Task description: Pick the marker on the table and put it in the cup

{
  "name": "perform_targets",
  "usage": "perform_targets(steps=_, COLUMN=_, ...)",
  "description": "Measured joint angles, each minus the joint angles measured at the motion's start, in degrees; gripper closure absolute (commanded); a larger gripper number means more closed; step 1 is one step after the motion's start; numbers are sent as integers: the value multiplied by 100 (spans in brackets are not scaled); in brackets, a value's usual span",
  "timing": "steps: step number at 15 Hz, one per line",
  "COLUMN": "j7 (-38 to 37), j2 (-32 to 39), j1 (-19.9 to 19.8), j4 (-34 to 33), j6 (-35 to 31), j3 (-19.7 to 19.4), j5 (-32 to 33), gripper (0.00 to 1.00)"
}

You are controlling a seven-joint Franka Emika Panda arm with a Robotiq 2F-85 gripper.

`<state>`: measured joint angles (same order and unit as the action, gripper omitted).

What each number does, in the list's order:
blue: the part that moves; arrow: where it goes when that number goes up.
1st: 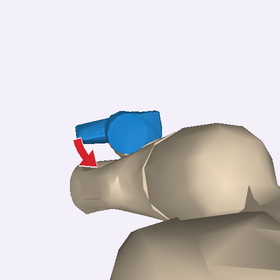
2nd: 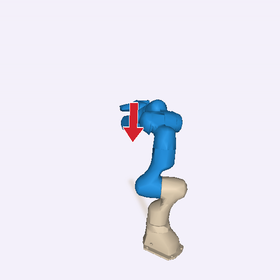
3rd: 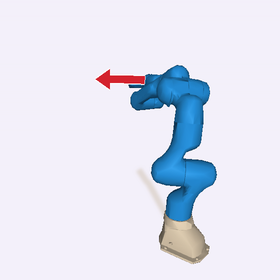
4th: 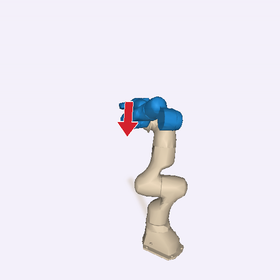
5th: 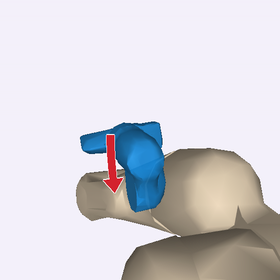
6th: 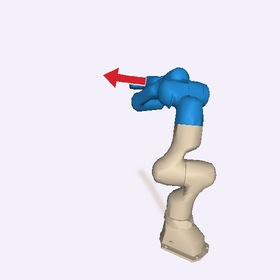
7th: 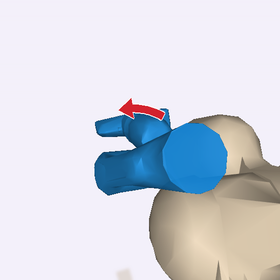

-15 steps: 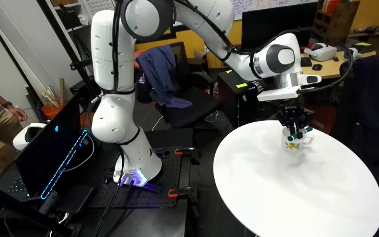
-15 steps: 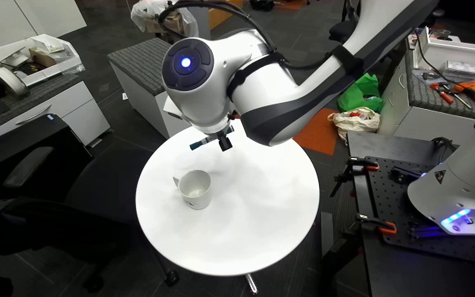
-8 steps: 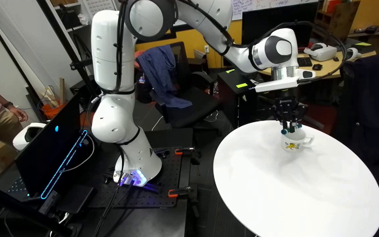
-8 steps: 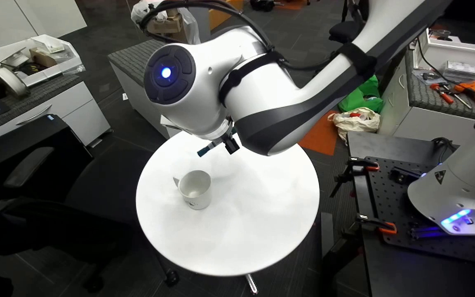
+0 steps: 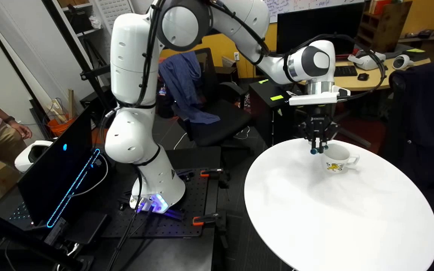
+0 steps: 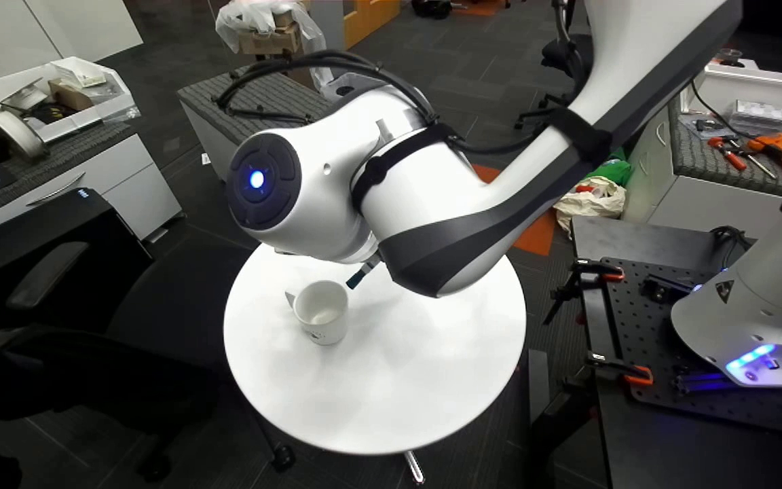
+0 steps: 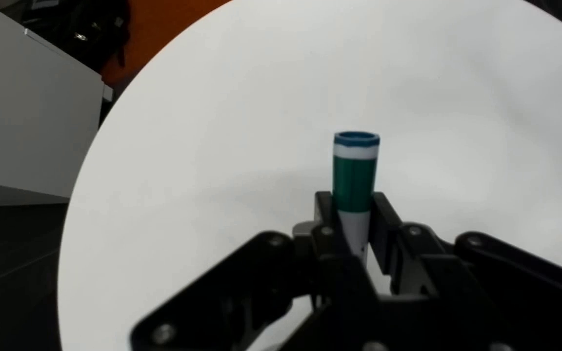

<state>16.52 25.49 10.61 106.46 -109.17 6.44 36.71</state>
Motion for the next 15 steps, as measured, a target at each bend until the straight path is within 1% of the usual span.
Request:
perform_targets(steps=6, j7=476, j2=438, j1=74, j4=-159, j6=205, j3=57, j5=89, gripper=95)
perform_targets(steps=10, j7=569, j2=652, j1=206, j4=-343, j6=443, j3=60, j5=300, gripper=95)
perform_targets(steps=15, j7=584, j2=735, j1=343, j4=-699, j6=879, j3=67, j5=565, gripper=95)
